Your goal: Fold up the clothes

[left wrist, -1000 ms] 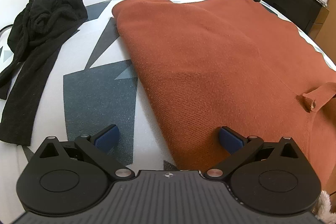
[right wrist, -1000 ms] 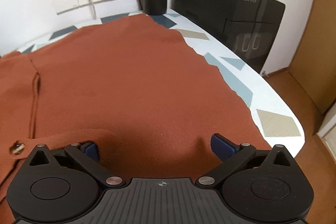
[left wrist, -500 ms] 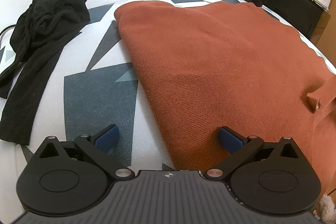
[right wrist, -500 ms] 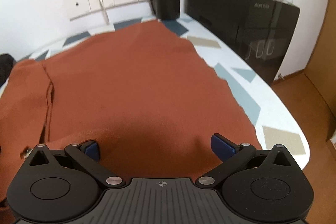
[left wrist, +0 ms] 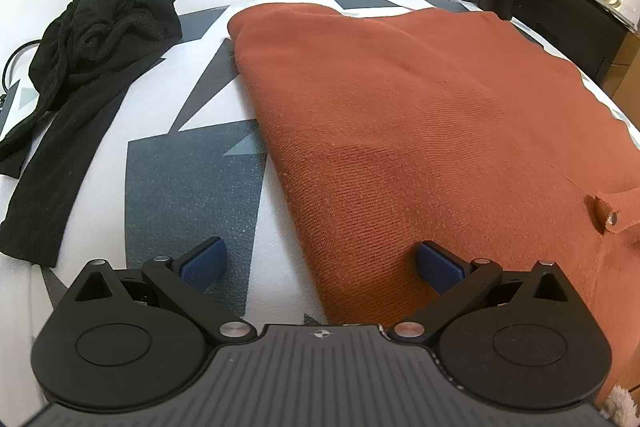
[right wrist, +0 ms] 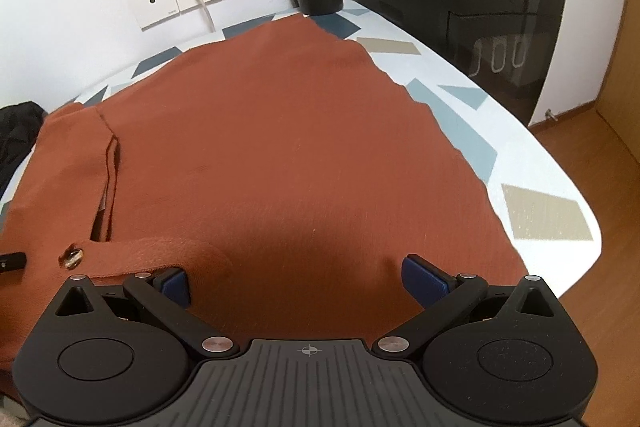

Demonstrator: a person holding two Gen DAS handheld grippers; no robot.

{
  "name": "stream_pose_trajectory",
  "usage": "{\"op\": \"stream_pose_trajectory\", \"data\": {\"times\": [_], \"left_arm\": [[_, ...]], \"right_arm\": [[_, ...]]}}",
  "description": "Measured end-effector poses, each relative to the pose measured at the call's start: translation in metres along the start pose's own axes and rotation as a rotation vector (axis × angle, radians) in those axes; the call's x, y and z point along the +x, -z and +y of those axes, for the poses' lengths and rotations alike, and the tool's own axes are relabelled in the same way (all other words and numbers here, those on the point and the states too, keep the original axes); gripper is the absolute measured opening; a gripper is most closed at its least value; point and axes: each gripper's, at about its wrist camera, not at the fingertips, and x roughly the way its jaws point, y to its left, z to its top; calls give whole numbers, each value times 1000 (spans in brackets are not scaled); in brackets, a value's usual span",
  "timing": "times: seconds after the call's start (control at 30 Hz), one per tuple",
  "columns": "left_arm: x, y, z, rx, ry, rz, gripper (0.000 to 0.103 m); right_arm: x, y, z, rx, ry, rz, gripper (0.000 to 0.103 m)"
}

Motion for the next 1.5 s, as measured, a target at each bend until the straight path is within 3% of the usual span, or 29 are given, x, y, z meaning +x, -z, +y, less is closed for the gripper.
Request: {"op": "stream_pose_trajectory", "data": {"times": [0.33, 0.9, 1.37, 1.5], "left_arm": [[0, -2, 0, -7, -5, 13, 103], [-1, 0, 0, 3, 1, -3, 103], [-2, 2, 0, 6, 5, -20, 103], [-2, 2, 0, 3, 4, -21, 103]], "right_arm": [[7, 5, -13, 90, -50, 50, 102], [13, -3, -23, 35, -148, 126, 102], [12, 2, -31, 86, -175, 105, 102], [9, -1, -29, 72, -137, 67, 102]]}}
